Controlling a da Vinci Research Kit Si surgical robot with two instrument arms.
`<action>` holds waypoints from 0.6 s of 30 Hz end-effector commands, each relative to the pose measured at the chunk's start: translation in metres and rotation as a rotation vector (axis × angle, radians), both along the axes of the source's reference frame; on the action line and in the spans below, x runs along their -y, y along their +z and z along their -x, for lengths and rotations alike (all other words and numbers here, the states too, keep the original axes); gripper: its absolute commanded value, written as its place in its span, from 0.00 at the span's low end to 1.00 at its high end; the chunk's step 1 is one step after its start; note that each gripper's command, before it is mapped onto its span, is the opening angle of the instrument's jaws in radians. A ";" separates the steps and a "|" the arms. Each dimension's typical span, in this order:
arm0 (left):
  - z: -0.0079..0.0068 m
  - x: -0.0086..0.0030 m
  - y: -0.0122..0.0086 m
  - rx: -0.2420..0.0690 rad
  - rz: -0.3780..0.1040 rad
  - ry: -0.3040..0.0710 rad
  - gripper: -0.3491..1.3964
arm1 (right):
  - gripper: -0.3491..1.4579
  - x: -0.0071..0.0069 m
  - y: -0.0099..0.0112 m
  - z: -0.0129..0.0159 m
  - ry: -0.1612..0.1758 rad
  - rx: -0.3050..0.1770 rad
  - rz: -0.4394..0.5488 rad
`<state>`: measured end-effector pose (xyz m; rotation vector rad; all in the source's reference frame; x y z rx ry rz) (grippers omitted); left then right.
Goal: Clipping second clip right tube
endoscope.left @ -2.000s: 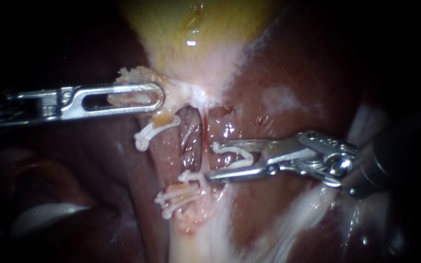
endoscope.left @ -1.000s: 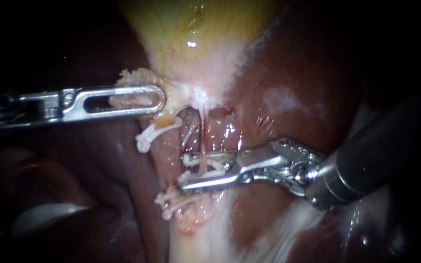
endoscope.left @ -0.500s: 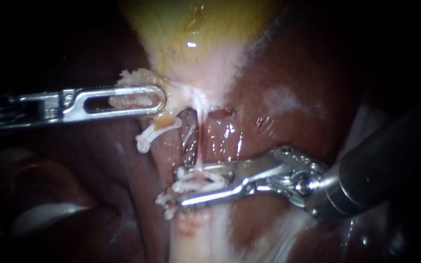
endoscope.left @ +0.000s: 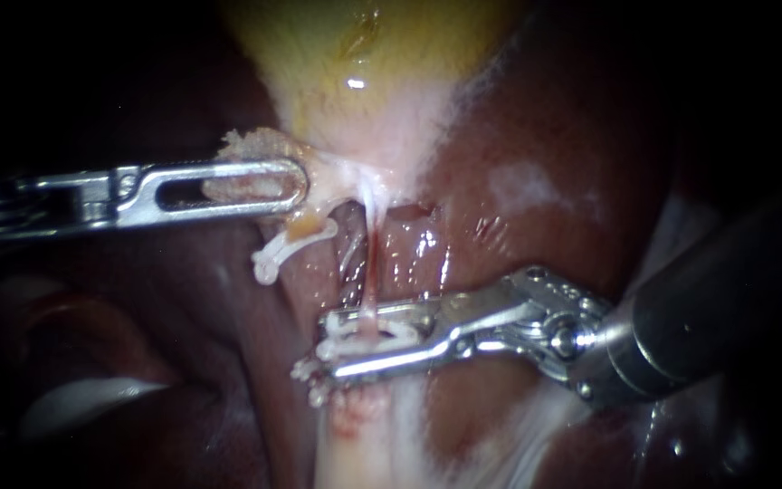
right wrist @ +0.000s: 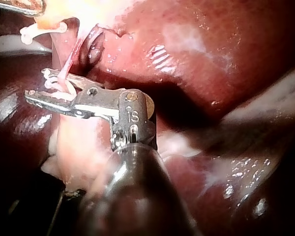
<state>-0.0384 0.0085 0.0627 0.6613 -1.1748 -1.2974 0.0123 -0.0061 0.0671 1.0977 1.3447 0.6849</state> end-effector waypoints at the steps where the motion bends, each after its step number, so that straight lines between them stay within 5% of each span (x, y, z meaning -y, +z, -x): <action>1: 0.0000 0.0000 0.0000 0.000 0.000 0.000 0.00 | 0.00 -0.0001 -0.0001 0.0001 -0.004 -0.001 -0.010; 7: 0.0001 0.0000 0.0000 0.000 0.000 0.000 0.00 | 0.00 0.0000 0.0004 0.0005 -0.024 0.057 0.000; 18: 0.0000 0.0000 0.0001 0.000 0.000 0.000 0.00 | 0.00 0.0000 0.0005 0.0005 -0.023 0.057 0.001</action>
